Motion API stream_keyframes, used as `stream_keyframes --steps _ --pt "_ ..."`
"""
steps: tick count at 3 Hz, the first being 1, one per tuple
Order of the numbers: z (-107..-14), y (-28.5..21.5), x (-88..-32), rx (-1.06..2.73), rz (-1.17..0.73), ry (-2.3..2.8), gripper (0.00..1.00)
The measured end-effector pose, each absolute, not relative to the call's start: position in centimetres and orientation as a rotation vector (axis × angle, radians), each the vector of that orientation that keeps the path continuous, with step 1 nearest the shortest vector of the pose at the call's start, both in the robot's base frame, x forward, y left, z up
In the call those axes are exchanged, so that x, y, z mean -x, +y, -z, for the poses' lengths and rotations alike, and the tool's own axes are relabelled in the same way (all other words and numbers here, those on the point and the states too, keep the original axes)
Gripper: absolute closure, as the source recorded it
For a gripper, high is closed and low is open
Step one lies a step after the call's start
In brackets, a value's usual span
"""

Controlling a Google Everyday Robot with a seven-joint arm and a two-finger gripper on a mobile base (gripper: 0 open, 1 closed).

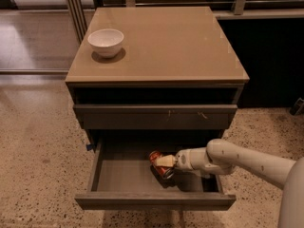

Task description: Place coke can into middle drawer

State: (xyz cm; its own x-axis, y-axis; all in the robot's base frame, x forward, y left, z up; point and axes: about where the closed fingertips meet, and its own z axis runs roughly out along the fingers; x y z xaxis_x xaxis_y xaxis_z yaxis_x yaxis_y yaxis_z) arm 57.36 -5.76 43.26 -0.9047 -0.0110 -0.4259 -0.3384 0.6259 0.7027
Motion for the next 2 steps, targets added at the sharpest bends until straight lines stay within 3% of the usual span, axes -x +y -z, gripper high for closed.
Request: stream_keyframes --steps 1,2 --pt "-43.26 -5.75 -57.36 0.278 -1.180 2.469 0.00" --pt "-43.26 -5.75 -57.36 0.278 -1.180 2.469 0.00"
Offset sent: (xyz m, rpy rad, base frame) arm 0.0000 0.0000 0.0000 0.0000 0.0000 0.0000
